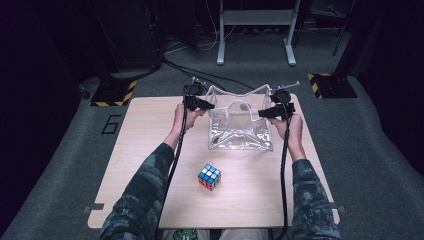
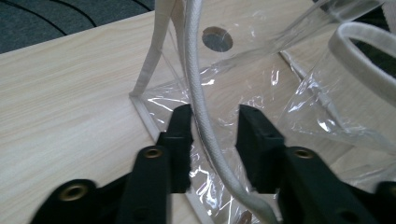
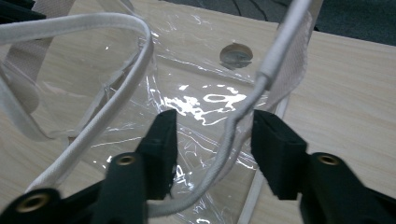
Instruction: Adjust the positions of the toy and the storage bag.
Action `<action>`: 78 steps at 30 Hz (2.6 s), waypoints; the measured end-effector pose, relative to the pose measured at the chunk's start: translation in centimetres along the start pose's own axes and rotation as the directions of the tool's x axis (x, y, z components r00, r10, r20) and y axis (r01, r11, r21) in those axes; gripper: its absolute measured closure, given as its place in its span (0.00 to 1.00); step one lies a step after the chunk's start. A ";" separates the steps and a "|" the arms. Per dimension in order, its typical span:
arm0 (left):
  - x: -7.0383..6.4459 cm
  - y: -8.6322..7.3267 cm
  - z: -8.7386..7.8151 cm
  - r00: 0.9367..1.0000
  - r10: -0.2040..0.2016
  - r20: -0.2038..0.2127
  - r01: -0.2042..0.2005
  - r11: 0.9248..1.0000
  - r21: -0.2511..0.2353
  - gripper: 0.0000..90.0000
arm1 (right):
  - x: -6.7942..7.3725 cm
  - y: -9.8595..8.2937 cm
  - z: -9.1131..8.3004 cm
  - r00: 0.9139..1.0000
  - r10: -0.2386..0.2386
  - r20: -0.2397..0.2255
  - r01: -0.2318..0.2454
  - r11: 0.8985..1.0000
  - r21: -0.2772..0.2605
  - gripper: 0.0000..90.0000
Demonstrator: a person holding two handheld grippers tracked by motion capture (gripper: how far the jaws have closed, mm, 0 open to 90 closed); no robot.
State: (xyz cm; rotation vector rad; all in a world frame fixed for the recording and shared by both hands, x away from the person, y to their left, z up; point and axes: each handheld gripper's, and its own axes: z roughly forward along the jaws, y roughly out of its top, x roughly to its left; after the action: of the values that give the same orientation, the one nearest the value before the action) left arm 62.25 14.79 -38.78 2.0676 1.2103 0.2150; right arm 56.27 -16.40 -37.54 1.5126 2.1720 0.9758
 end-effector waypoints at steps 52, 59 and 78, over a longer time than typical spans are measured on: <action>8.0 -2.3 -10.3 0.980 0.037 -0.197 -0.030 0.999 0.038 0.99 | 3.6 2.8 -0.3 0.993 -0.069 0.092 0.072 0.997 -0.027 0.98; 9.6 -2.9 -9.3 0.979 0.006 -0.204 0.007 0.998 0.059 0.99 | 4.5 3.2 1.0 0.994 -0.074 0.081 0.072 0.997 0.033 0.98; 10.6 -3.7 -7.7 0.980 -0.023 -0.200 0.036 0.998 0.059 0.95 | 4.4 3.2 3.1 0.997 -0.043 0.070 0.039 0.998 0.055 0.95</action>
State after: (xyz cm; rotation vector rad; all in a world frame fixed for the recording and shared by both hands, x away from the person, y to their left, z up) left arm 61.83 28.37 -37.78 2.1199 1.3818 0.3825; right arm 58.64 -10.62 -37.02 1.4971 2.1867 0.8438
